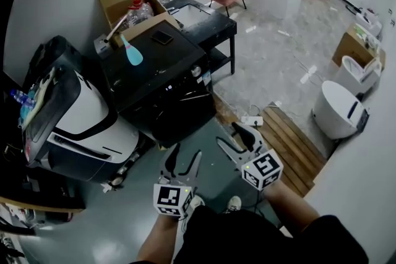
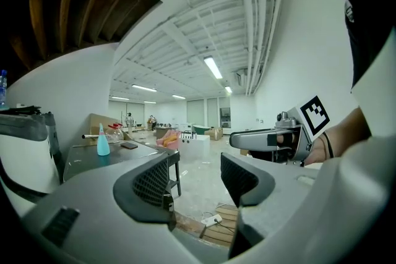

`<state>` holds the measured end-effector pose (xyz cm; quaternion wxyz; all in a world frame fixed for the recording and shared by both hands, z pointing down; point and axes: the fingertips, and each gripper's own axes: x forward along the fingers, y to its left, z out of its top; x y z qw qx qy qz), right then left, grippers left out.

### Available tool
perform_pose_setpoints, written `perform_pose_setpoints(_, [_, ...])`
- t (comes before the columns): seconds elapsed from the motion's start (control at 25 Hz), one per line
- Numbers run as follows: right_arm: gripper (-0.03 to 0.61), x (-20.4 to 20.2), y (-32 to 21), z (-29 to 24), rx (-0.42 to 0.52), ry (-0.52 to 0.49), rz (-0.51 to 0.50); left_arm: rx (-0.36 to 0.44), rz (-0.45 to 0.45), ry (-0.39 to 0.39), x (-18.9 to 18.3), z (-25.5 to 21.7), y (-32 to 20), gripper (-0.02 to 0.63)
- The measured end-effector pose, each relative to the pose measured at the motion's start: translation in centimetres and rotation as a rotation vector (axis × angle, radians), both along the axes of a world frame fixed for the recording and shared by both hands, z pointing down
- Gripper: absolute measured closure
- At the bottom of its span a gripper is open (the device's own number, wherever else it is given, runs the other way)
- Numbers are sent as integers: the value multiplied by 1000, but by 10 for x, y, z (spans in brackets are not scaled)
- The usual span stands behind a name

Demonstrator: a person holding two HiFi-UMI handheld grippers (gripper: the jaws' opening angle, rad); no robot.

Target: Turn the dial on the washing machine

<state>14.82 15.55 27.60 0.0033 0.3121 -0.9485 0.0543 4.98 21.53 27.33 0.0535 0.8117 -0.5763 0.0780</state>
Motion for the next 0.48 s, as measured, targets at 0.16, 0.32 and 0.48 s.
perform_pose_setpoints(0.16, [327, -1, -9, 0, -14, -5, 0, 7, -14, -6, -4, -4, -5, 370])
perform_pose_setpoints(0.32, [327, -9, -19, 1, -15, 3, -1, 9, -17, -17, -11, -5, -13, 368])
perform_pose_setpoints(0.48, [325, -23, -34, 6, -17, 10, -2, 13, -9, -16, -22, -4, -29, 367])
